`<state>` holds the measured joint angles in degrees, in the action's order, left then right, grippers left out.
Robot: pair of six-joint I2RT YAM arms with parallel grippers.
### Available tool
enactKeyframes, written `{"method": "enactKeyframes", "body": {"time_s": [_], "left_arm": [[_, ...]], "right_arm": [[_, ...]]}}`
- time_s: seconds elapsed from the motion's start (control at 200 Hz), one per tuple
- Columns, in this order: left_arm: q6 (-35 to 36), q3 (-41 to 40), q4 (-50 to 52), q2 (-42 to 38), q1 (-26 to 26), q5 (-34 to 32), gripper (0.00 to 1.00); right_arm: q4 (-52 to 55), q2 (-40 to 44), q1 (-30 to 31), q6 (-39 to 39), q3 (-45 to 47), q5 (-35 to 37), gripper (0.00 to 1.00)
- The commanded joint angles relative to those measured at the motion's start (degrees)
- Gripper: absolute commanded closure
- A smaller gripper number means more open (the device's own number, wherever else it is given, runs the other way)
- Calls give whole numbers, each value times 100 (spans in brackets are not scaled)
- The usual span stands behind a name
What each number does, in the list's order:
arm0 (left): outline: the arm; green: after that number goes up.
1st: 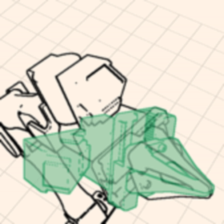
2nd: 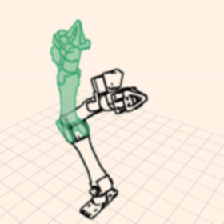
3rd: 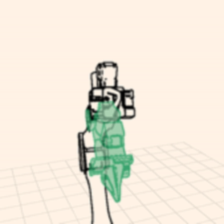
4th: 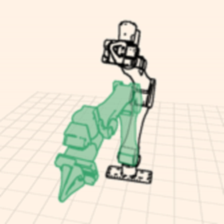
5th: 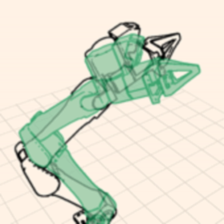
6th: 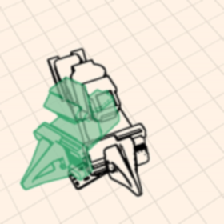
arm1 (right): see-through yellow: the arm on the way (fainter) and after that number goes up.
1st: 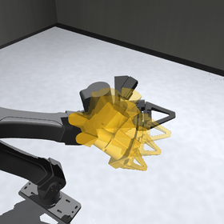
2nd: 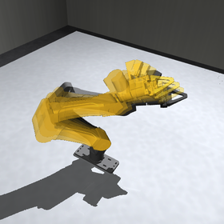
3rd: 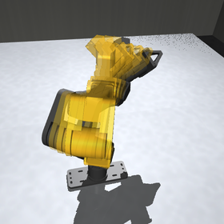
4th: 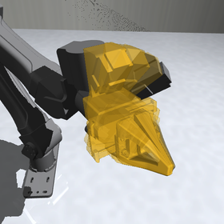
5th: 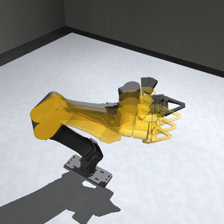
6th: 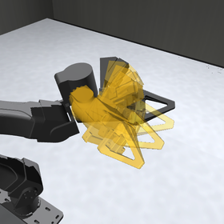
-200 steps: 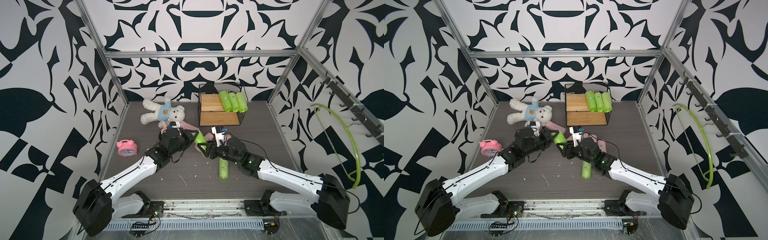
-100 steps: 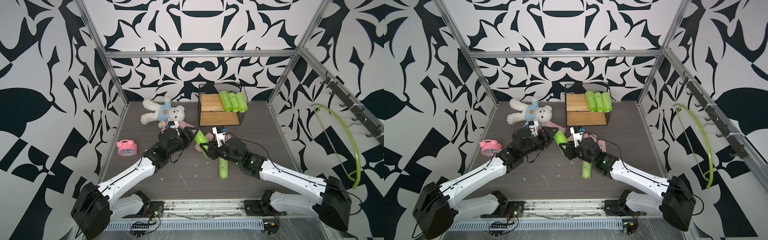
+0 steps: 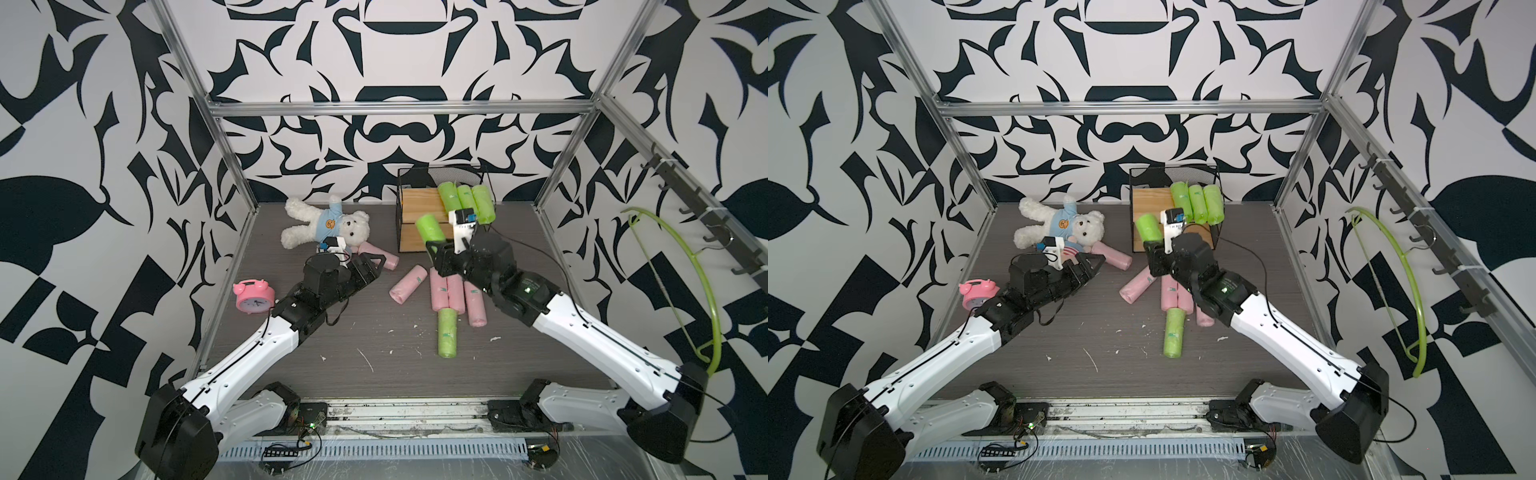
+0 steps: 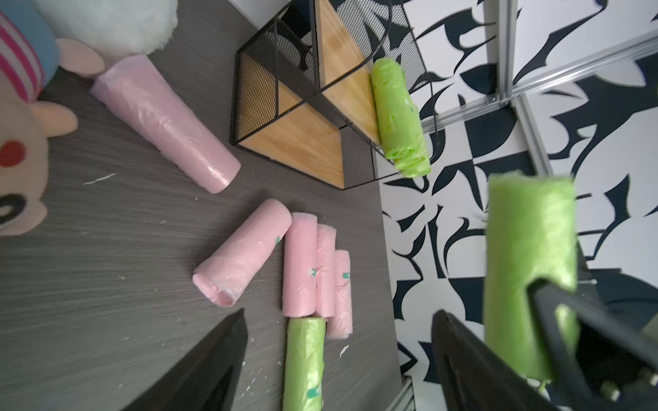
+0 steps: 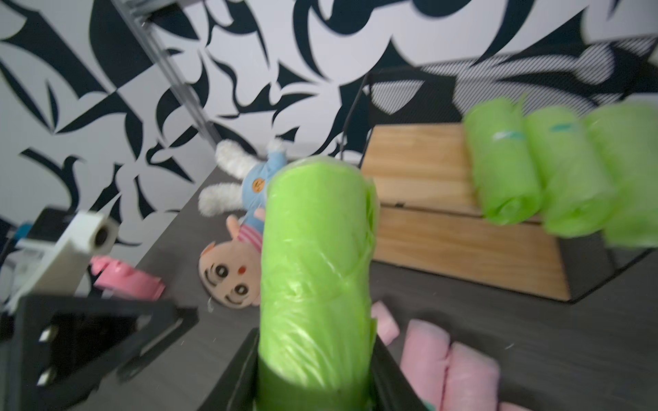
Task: Sort the rolls of trash bags by color and place them on the shelf
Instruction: Pick up the roll of trash bags from the center of the board, then place the roll of trash bags on the shelf.
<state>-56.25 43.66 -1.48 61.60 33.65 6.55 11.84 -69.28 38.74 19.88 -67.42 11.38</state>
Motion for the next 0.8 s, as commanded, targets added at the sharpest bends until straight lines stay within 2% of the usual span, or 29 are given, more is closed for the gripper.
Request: {"method": "enactKeyframes", "body": {"time_s": [0.0,0.26,0.605,0.795], "left_arm": [[1055,365,846,-141,-10,257,11],[1291,451,965,-209,-10,171,11],[1264,499,1048,21,-15,344,11],[1597,669,1296,164,-11,592,11]], "right_arm": [[-95,-431,-321,-592,-683,530,66],[-234,-1811,-845,-1202,-1896,896,65],[-321,-3152,-983,-1979,-2959,1164,63],[-240,-3756,-1004,-2149,-3485,1476,62]]}}
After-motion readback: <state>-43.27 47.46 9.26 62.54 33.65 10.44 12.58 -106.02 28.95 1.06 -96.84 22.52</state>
